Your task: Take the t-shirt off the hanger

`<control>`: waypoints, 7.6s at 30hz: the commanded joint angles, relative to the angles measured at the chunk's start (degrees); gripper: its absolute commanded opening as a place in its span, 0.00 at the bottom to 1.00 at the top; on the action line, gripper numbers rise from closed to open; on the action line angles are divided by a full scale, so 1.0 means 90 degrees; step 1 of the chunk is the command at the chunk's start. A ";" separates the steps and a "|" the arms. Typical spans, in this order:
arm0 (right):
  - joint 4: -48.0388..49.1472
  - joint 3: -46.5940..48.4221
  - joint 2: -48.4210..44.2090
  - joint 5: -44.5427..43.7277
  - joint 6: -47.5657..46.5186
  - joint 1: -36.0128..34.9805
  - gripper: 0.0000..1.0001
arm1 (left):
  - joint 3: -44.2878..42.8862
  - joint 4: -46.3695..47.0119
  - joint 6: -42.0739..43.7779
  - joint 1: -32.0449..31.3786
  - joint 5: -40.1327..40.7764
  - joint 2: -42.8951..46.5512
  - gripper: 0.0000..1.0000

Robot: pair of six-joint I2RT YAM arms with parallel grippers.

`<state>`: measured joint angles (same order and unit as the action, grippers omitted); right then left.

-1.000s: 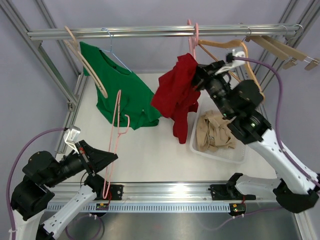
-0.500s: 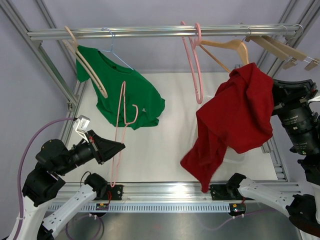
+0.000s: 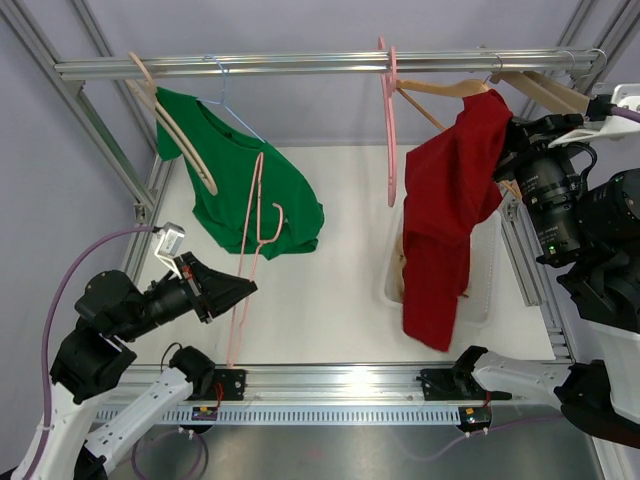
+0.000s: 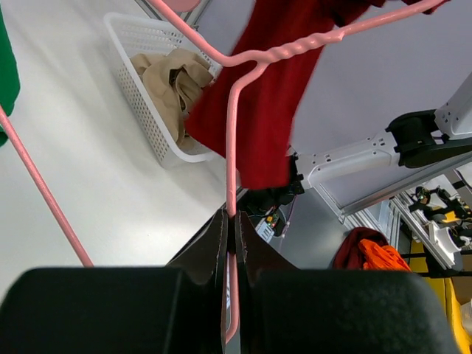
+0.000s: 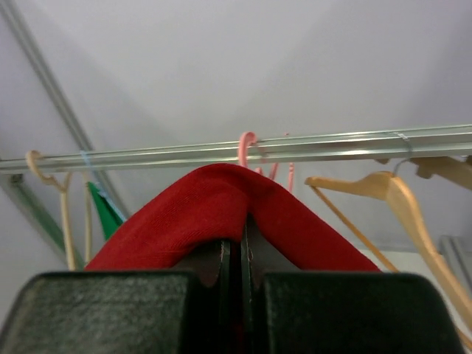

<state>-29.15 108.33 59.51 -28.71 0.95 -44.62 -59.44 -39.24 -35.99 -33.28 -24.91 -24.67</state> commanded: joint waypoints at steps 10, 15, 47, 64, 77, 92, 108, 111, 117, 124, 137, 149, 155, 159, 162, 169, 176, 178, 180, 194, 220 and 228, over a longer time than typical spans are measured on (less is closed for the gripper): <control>0.1860 -0.1389 -0.0752 -0.2190 -0.1794 0.0007 0.00 | -0.0124 0.0591 0.0053 -0.0023 -0.0270 -0.0287 0.00; 0.3070 -0.2367 -0.0792 -0.2883 -0.2768 0.0133 0.00 | -0.0134 0.0649 0.0034 -0.0023 -0.0289 -0.0326 0.00; 0.0620 -0.8620 -0.1979 -0.3599 0.5520 0.1628 0.28 | 0.0217 0.2747 -0.0581 -0.0023 -0.0290 -0.1644 0.00; -0.0394 -0.6949 -0.3692 -0.1661 0.3019 0.1628 0.66 | 0.0657 0.4546 -0.1636 -0.0023 -0.0094 -0.2406 0.00; -0.0306 -0.5388 -0.3184 0.1909 0.3059 0.1618 0.12 | 0.0374 0.5346 -0.2006 -0.0023 0.0335 -0.2855 0.00; 0.0572 -0.3425 -0.0237 0.2088 0.2102 -0.1339 0.55 | 0.0257 0.7016 -0.2837 -0.0052 0.1068 -0.4134 0.00; 0.0065 -0.2536 0.1464 -0.0705 0.1662 -0.2629 0.51 | 0.0569 0.7407 -0.2964 -0.0209 0.1176 -0.4008 0.00; -0.0121 -0.2409 0.1640 -0.1252 0.1652 -0.2727 0.42 | 0.0647 0.7437 -0.2984 -0.0219 0.1166 -0.3978 0.00; -0.0238 -0.2476 0.1592 -0.1908 0.1789 -0.2864 0.00 | 0.0774 0.7251 -0.2935 -0.0218 0.0990 -0.3891 0.13; -0.0745 -0.2408 0.1503 -0.2171 0.1789 -0.2864 0.00 | 0.0745 0.6062 -0.2086 -0.0209 0.0804 -0.2955 0.71; -0.0560 -0.1979 0.1855 -0.1498 0.1136 -0.1595 0.00 | 0.0256 0.1630 0.0628 -0.0219 0.0941 -0.0113 0.99; -0.0580 -0.0846 0.3075 -0.0951 0.0880 -0.0941 0.00 | 0.1623 0.0483 0.1430 -0.0209 0.1253 0.2124 0.99; -0.0355 -0.0719 0.3466 -0.0804 0.0871 -0.0814 0.00 | 0.2189 0.0484 0.1430 -0.0209 0.1429 0.2506 0.99; -0.0297 -0.0709 0.3593 -0.0697 0.0881 -0.0716 0.00 | 0.2200 0.0484 0.1420 -0.0209 0.1429 0.2575 0.99; -0.0229 -0.0690 0.3681 -0.0658 0.0871 -0.0677 0.00 | 0.2210 0.0493 0.1440 -0.0209 0.1391 0.2477 0.99; -0.0141 -0.0747 0.3360 -0.0347 0.0978 -0.0696 0.00 | 0.2229 0.0503 0.1421 -0.0199 0.1400 0.2486 0.99; 0.0289 -0.1324 0.2529 -0.0189 0.0978 -0.0960 0.00 | 0.2229 0.0503 0.1450 -0.0004 0.1293 0.2458 0.99; 0.0358 -0.1286 0.2480 -0.0238 0.0881 -0.0950 0.00 | 0.2229 0.0522 0.1460 0.0084 0.1234 0.2409 0.99; 0.0280 -0.1169 0.2558 -0.0228 0.0813 -0.0950 0.00 | 0.2229 0.0523 0.1469 0.0133 0.1186 0.2389 0.99; 0.0309 -0.0924 0.3407 0.0426 0.0988 -0.0208 0.00 | 0.2239 0.0542 0.1479 0.0211 0.1176 0.2409 0.99; 0.0163 -0.1256 0.2646 0.0485 0.1164 -0.0257 0.39 | 0.2249 0.0562 0.1489 0.0426 0.1107 0.2389 0.99; 0.0230 -0.1246 0.2207 -0.0003 0.0881 -0.0403 0.81 | 0.2249 0.0552 0.1489 0.0465 0.1097 0.2370 0.99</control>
<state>-27.35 94.96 82.63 -25.69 11.53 -47.16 -39.59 -36.42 -23.75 -29.50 -13.72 -2.72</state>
